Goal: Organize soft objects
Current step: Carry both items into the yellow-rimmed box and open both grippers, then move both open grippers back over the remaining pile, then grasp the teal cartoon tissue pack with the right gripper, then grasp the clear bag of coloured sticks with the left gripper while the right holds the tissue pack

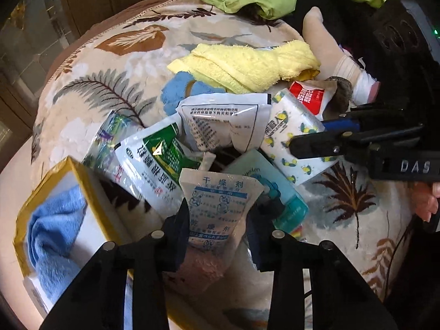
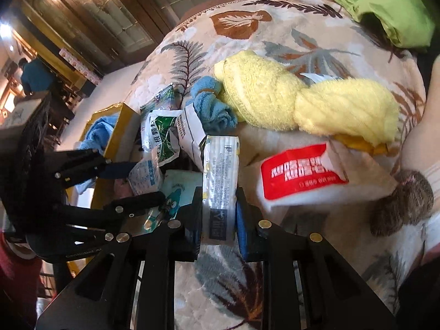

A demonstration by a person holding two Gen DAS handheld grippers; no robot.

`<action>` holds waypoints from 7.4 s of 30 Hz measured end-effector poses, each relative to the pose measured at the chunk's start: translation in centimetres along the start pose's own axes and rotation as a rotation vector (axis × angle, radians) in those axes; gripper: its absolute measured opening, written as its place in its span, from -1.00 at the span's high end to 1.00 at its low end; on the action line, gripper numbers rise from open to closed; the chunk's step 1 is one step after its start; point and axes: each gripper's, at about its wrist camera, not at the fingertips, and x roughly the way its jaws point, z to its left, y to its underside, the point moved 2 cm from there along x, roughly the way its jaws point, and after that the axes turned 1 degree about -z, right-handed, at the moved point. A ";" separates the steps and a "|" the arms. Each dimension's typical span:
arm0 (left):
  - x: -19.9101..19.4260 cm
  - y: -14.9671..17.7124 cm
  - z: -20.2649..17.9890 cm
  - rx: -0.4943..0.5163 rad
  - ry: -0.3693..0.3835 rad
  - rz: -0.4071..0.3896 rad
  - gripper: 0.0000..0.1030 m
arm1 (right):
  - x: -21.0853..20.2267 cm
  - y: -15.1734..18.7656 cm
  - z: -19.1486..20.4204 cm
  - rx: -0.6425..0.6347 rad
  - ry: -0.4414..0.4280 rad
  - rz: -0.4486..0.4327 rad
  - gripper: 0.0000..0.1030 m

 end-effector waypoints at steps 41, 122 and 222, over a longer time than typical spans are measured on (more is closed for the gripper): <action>-8.8 9.9 12.1 -0.493 -0.228 -0.085 0.30 | 3.4 -1.5 18.2 -0.152 -0.192 0.045 0.61; 0.2 0.0 3.4 -0.710 -0.013 0.157 -0.49 | -1.5 3.6 0.7 0.169 -0.121 0.022 0.26; 2.9 1.6 -2.8 -0.777 0.007 0.234 0.69 | -1.6 6.1 -6.8 0.316 -0.207 -0.008 0.80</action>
